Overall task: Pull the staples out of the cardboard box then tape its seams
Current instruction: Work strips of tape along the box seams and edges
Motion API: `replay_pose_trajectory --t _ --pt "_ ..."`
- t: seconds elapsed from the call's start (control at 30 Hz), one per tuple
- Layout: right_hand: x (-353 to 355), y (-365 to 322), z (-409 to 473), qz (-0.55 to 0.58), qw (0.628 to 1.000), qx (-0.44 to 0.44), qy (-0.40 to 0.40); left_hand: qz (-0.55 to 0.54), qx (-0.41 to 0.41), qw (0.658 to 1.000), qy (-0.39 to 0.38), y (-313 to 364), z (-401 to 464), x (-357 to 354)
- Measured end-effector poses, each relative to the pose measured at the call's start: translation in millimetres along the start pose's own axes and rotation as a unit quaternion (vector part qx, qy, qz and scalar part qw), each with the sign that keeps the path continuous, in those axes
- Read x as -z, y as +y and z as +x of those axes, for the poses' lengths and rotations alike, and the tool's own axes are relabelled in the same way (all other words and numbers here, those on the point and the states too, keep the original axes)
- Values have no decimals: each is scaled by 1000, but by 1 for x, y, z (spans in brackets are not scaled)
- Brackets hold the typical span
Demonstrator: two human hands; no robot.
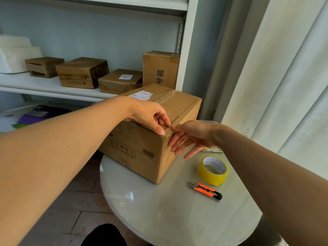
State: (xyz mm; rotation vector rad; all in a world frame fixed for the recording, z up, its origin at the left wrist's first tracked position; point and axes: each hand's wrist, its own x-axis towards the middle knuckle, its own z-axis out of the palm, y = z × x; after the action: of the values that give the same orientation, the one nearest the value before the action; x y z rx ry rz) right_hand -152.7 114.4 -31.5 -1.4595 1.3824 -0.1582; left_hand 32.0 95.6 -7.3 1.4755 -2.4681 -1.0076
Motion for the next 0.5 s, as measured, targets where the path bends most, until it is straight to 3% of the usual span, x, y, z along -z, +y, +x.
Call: replay_pose_trajectory --t 0.2,0.37,0.5 --pt "-4 1 6 -25 999 10 34 7 -14 1000 26 2 -5 0" --pt "8 1 6 -42 998 -18 32 177 47 971 152 -24 -13 4" --pt "20 -11 2 -96 993 -29 58 170 82 976 111 -34 -19 3"
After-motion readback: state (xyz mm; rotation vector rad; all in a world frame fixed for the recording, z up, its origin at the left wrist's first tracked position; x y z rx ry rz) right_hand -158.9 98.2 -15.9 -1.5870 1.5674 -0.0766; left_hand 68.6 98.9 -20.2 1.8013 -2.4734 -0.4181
